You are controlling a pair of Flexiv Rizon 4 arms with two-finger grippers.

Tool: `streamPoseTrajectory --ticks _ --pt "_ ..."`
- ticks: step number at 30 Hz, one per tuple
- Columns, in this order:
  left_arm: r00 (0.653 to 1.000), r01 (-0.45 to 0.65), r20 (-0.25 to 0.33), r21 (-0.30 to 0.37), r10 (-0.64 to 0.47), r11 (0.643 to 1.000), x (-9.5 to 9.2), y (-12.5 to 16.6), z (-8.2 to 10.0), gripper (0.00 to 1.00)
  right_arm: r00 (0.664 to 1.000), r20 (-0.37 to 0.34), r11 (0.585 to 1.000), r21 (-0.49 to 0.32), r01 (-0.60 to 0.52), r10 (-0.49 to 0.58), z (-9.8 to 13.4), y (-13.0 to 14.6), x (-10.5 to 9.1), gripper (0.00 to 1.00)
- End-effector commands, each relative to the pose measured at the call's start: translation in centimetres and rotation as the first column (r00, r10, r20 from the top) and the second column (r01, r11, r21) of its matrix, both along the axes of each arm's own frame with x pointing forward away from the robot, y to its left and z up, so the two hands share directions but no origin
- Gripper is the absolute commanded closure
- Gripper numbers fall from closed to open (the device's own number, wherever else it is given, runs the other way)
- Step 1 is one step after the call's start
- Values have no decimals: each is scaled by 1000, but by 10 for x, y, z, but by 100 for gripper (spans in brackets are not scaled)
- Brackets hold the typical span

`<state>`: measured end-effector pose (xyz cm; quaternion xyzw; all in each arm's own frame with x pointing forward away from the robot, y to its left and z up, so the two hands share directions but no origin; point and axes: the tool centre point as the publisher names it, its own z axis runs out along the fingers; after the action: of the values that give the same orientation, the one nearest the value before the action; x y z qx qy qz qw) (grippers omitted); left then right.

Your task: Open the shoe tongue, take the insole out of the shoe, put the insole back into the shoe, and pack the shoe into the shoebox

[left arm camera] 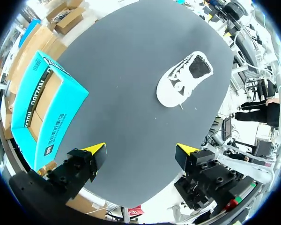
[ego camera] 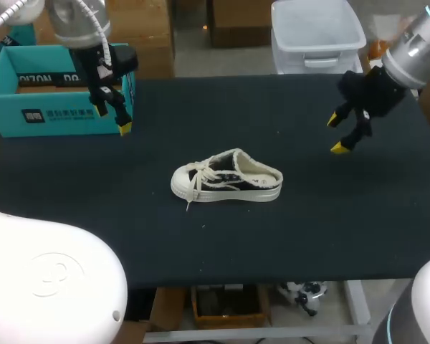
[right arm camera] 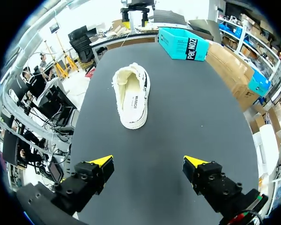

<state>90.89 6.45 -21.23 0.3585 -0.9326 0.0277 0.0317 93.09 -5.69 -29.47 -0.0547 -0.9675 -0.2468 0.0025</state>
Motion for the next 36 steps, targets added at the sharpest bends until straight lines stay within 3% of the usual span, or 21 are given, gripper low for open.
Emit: streamPoseTrajectory --ticks 1,11,12,15,19,21,27,36 --pt "999 -3 43 23 2 1000 -8 -2 2 0 999 39 999 38 15 -17 -6 -3 -2 0" --pt "999 -3 43 23 2 1000 -8 -2 2 0 999 39 999 38 15 -17 -6 -3 -2 0" --pt "998 -58 11 24 58 998 -7 -10 5 0 999 39 999 38 15 -17 -6 -3 -2 0" --pt "975 -223 2 75 223 972 -11 -30 1 0 999 32 999 46 0 -2 -10 3 -1 0" --pt "942 -336 16 103 336 936 -21 -47 -9 0 1000 -13 997 79 25 -24 -26 16 0 0" --pt "917 -395 -9 117 399 911 -27 -54 -12 0 999 -11 995 92 35 -35 -32 23 -4 0" --pt "879 -477 39 138 476 868 -46 -72 -13 0 999 12 992 121 37 -39 -45 40 -15 0" --pt "867 -495 1 113 498 861 -54 -88 -19 0 999 8 972 234 35 -37 -73 62 -15 0"
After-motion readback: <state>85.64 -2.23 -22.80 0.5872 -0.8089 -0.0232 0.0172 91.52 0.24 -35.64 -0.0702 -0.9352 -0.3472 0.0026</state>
